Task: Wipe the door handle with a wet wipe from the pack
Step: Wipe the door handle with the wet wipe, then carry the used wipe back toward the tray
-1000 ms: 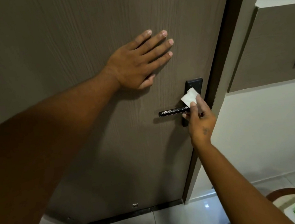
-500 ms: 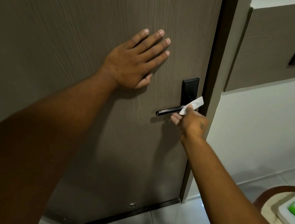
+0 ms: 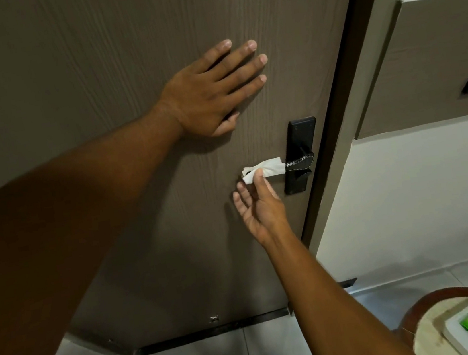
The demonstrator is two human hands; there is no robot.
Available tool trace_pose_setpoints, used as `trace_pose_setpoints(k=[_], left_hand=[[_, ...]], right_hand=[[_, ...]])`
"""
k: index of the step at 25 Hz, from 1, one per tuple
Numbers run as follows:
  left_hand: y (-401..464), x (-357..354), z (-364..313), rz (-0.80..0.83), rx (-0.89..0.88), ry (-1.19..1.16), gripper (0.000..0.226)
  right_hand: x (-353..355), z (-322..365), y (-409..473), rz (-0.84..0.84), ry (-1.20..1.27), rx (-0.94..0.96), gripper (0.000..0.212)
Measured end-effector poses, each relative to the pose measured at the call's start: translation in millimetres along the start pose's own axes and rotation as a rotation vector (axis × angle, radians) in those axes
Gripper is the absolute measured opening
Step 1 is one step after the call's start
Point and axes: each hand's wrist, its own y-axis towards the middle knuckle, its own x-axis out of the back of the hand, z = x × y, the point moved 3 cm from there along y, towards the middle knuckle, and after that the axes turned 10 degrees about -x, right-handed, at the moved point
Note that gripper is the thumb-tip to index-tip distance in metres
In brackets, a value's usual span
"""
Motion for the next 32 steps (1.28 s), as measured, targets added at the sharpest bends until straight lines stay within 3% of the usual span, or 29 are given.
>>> trace_pose_setpoints(k=[5, 10, 15, 18, 24, 27, 29, 32], left_hand=[[2, 2, 0, -0.024, 0.004, -0.019, 0.07], [3, 2, 0, -0.023, -0.001, 0.009, 0.07], [2, 1, -2, -0.024, 0.0, 0.0, 0.071], [1, 0, -1, -0.041, 0.003, -0.006, 0.071], [0, 2, -1, -0.037, -0.011, -0.02, 0.072], [-2, 5, -4, -0.033, -0.027, -0.042, 0.07], [3, 11, -10, 0.015, 0.064, -0.114, 0.071], [44, 32, -63, 0.053, 0.228, -0.447, 0.074]], right_hand=[[13, 10, 5, 0.069, -0.091, -0.031, 0.024], [40, 55, 7, 0.02, 0.124, 0.06, 0.05], [12, 10, 7, 0.075, 0.038, 0.0, 0.038], [15, 21, 2, 0.027, -0.001, 0.008, 0.033], [55, 61, -9, -0.14, 0.242, 0.093, 0.044], [77, 69, -27, -0.198, 0.141, 0.063, 0.034], [96, 81, -46, -0.183, 0.047, 0.039, 0.029], [129, 107, -78, -0.13, -0.003, 0.039, 0.026]])
